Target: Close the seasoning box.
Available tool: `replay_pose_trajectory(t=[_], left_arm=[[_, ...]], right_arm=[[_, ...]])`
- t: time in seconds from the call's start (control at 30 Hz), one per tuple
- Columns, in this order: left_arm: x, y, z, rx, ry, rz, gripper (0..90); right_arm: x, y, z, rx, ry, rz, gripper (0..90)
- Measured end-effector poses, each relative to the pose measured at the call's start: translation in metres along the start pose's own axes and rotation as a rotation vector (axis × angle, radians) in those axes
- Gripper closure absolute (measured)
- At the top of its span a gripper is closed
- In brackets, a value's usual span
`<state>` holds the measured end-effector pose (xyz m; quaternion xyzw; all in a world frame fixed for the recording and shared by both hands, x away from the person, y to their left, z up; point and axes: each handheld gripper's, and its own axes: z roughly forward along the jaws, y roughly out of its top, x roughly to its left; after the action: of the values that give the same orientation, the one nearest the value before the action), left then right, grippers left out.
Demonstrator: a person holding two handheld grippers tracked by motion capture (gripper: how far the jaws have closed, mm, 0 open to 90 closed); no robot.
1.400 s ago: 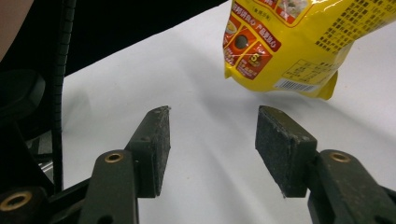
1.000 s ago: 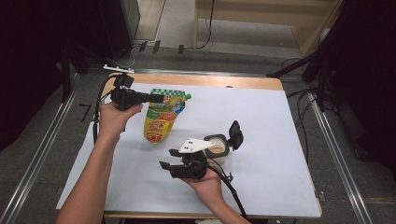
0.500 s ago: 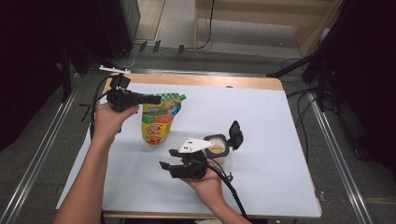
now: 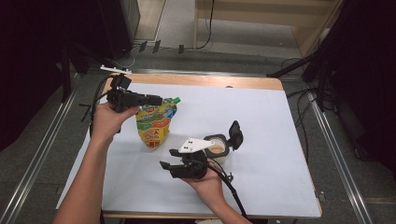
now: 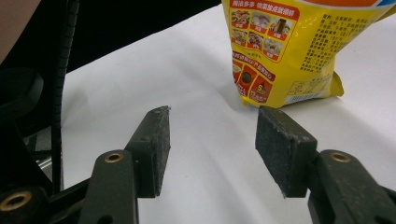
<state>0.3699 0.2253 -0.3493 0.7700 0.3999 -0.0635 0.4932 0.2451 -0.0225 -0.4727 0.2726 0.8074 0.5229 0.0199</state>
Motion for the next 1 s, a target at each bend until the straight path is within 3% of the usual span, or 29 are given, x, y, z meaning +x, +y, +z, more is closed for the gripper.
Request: replay_pose_trajectory(t=[0.57,1.0], left_arm=[[-0.012,0.005,-0.009,-0.006,0.009,0.016,68.5],[-0.007,0.004,-0.014,-0.015,0.03,0.001,66.0]], right_arm=[[0.001,0.003,-0.001,0.007,0.005,-0.003,47.0],[-0.001,0.005,-0.004,0.002,-0.003,-0.002,47.3]])
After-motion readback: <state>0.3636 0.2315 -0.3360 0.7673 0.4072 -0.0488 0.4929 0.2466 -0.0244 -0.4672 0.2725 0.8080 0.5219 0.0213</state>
